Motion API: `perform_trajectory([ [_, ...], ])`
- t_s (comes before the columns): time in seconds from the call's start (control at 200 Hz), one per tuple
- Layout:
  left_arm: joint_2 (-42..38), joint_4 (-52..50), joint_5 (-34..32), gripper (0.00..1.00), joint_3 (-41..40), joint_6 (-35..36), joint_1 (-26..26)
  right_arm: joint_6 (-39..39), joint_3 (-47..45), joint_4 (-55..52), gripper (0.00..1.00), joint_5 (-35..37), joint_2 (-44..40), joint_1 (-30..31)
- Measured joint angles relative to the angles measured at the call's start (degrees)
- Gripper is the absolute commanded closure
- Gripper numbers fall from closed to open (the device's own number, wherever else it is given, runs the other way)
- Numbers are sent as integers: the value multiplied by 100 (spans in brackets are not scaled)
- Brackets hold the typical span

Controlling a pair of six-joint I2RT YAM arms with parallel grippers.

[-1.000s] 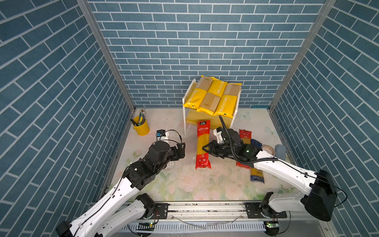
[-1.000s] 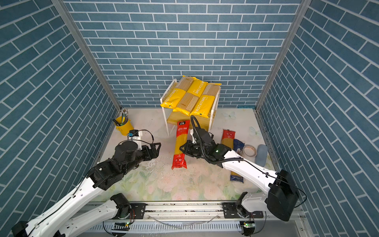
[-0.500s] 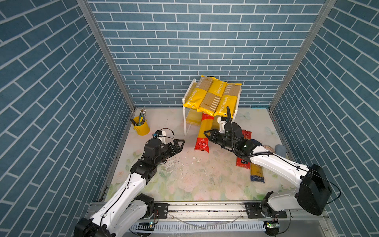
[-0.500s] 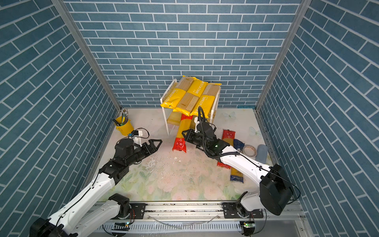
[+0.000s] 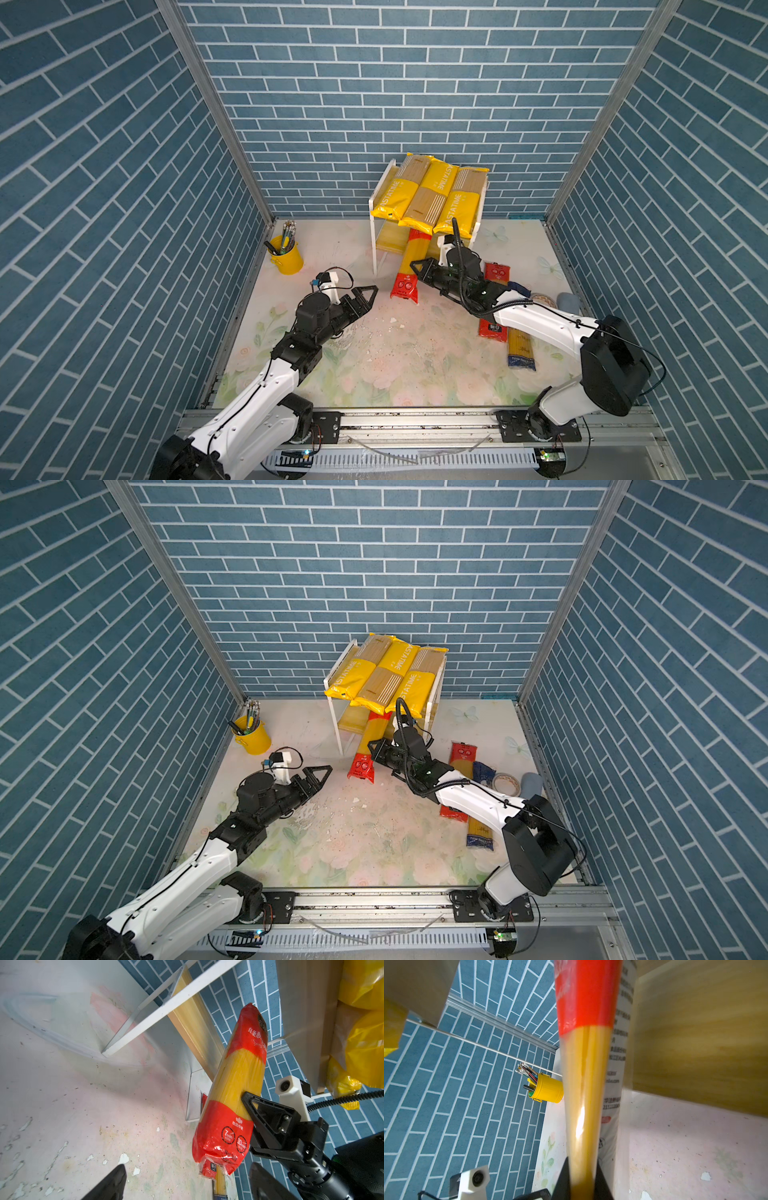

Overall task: Arrange pasta packages on shelves
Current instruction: Place the pasta bag on the shelf.

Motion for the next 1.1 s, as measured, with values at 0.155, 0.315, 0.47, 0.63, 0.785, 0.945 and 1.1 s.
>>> perform_trajectory([
  [0.155,308,597,-378,7,2,-33,-619,164,0,203,100,153,9,-2],
  [0.315,1209,1233,-487,8,28,-4,-872,413,0,350,100,243,79,-2],
  [0.47,2050,1655,-472,14,354,114,-791,686,0,422,100,302,201,-2],
  [0.63,2924,2194,-164,24,1051,173,-748,861,0,374,100,365,343,-7],
  [0.785,3554,2785,-2,40,1143,-35,-719,946,0,358,99,448,400,-50],
  [0.945,3613,2811,-22,49,1235,-81,-671,1080,11,398,79,446,437,-92],
  [1.1,3578,2951,-74,63,1246,-140,-673,1080,42,269,72,442,461,-107],
])
